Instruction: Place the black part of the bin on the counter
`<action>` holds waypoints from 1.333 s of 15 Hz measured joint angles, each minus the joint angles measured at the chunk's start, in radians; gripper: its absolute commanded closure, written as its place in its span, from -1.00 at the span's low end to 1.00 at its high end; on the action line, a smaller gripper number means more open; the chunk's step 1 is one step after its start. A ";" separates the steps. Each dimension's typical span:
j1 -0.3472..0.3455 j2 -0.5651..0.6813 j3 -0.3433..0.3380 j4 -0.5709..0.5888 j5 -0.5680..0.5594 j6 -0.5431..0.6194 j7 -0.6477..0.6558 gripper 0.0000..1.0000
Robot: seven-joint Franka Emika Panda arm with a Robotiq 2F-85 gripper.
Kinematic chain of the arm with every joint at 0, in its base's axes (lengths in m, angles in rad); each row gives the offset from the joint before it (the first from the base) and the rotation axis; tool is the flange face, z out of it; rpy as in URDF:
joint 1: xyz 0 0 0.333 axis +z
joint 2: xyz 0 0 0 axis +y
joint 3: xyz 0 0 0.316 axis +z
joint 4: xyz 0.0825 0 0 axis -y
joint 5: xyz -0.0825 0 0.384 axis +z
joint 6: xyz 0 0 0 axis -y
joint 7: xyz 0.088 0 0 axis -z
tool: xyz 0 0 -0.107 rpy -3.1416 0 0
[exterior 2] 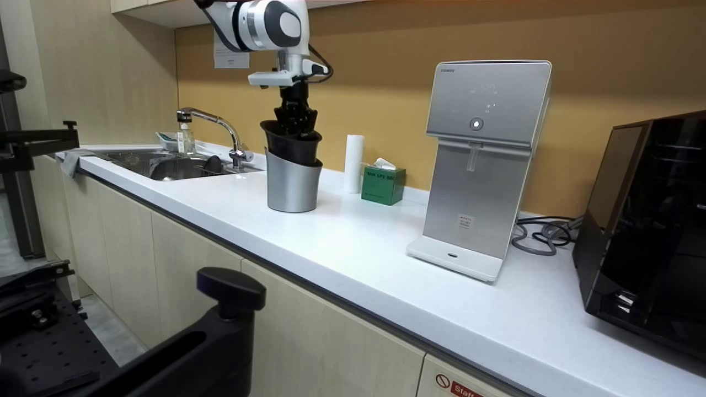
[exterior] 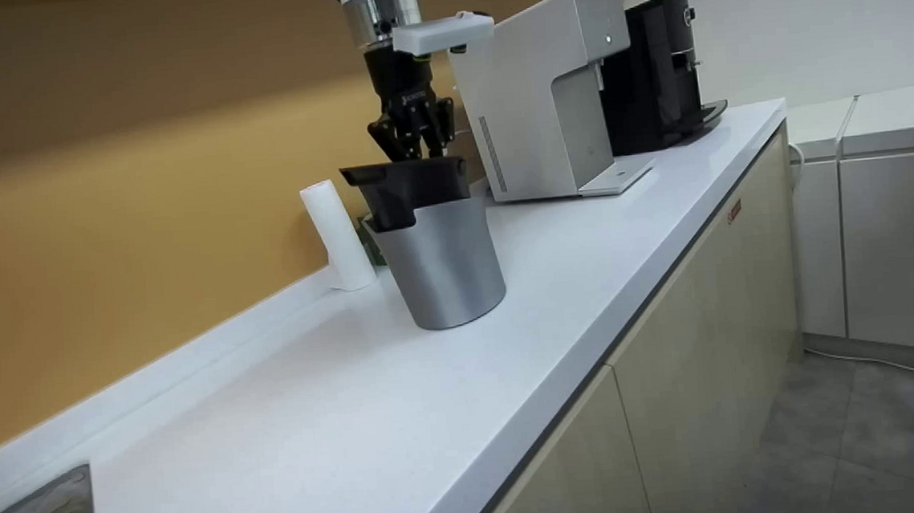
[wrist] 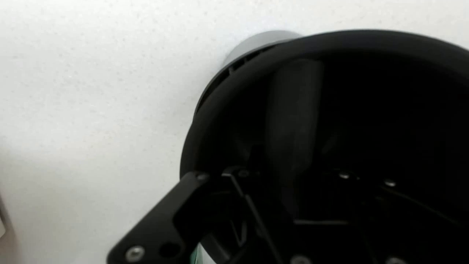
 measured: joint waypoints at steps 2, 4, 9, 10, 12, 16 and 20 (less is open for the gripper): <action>0.000 -0.038 0.002 0.000 0.001 -0.024 0.000 0.84; 0.000 -0.077 0.004 0.001 0.001 -0.048 0.000 0.84; -0.008 -0.165 -0.001 0.002 -0.001 -0.112 0.001 0.84; -0.013 -0.179 -0.004 0.002 -0.002 -0.122 0.001 0.84; -0.029 -0.203 -0.009 0.002 -0.014 -0.142 0.003 0.84; -0.068 -0.236 -0.032 0.000 -0.044 -0.179 0.004 0.84; -0.104 -0.246 -0.056 -0.021 -0.056 -0.190 0.004 0.84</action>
